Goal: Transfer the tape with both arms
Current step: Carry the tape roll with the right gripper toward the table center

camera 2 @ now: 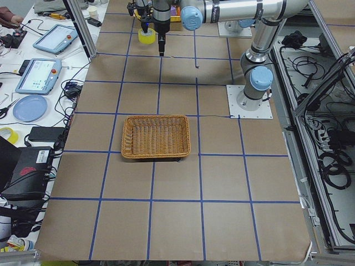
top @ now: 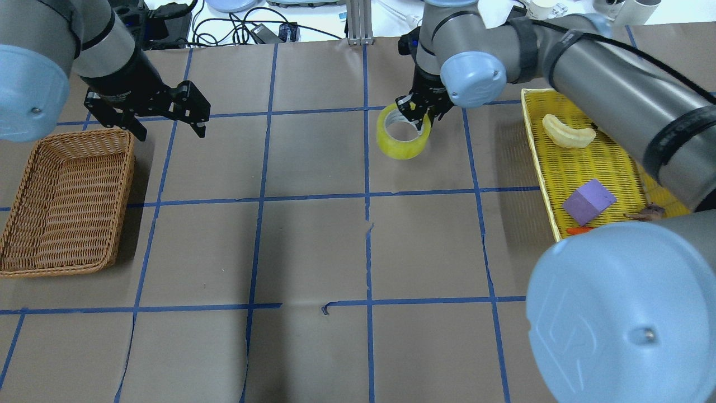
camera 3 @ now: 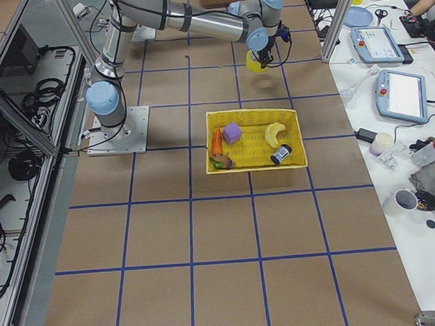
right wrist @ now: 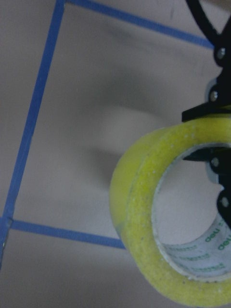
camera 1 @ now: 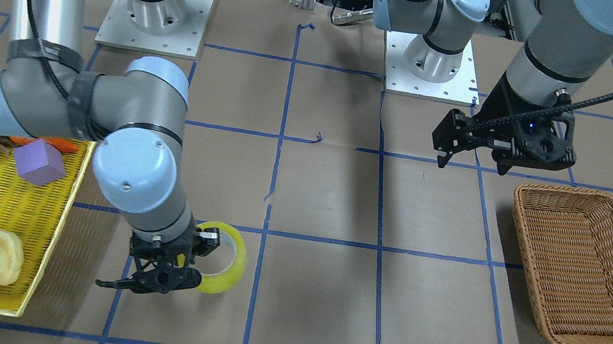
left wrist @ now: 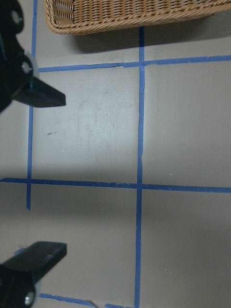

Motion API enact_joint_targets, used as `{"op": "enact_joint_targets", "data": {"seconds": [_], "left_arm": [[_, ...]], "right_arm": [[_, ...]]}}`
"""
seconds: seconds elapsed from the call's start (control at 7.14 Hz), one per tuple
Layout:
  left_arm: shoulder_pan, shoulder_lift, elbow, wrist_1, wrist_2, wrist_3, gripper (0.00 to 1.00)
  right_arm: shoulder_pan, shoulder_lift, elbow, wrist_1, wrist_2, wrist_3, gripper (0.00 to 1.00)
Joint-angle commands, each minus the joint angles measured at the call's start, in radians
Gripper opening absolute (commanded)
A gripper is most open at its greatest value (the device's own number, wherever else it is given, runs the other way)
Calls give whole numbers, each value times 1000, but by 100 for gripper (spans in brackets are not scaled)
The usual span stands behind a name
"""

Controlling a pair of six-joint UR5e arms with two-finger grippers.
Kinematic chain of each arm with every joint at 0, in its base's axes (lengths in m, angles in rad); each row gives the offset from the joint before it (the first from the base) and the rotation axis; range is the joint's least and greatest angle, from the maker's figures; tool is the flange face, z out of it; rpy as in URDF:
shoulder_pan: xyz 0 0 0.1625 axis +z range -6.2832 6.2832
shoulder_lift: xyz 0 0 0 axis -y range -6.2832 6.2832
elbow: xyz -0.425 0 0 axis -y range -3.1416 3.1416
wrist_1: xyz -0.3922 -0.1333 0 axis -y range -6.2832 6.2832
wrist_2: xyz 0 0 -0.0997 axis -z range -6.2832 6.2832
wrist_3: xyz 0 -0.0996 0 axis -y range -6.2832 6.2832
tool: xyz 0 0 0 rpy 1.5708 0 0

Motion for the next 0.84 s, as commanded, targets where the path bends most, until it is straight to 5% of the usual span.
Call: {"op": "enact_joint_targets", "data": {"seconds": [0.0, 0.42, 0.56, 0.7], "left_arm": [[5, 0, -1, -1, 0, 6, 100], [5, -5, -1, 0, -3, 6, 100], [5, -7, -3, -1, -5, 6, 100], [4, -11, -3, -1, -6, 6, 100]], "right_arm": [[77, 47, 2, -22, 6, 48, 0], [108, 53, 37, -16, 1, 31, 2], [110, 53, 39, -16, 0, 28, 13], [110, 53, 39, -17, -2, 27, 77]]}}
